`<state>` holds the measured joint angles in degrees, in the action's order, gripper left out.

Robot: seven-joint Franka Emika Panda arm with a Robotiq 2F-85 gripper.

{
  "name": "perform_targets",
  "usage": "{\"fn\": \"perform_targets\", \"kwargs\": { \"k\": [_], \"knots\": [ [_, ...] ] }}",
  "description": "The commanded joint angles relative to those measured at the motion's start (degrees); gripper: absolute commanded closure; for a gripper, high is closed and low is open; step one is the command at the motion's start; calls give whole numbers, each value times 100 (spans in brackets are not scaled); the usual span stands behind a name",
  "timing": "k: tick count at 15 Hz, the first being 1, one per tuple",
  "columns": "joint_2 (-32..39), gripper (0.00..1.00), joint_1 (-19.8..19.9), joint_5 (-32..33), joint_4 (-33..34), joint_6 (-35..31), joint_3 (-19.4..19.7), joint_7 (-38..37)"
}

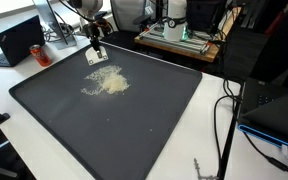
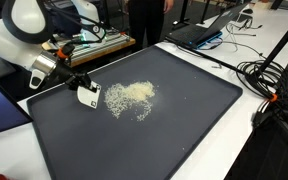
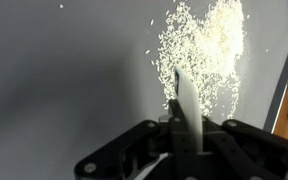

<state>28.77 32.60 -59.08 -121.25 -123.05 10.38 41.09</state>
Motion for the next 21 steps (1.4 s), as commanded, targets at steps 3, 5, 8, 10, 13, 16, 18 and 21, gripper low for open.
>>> {"fn": "perform_targets", "kwargs": {
  "k": [3,5,8,10,13,16,18,21],
  "knots": [
    [95,99,178,-525,47,709,196,676],
    [112,99,185,-624,48,885,270,814],
    [141,99,194,-651,71,1206,368,952],
    [168,99,173,-704,75,1306,419,952],
    [244,99,190,-855,113,1517,462,954],
    [299,99,134,-978,128,1586,479,948],
    [353,99,74,-1067,138,1528,470,972],
    [511,99,40,-1207,218,1540,450,1009]
  ]
}}
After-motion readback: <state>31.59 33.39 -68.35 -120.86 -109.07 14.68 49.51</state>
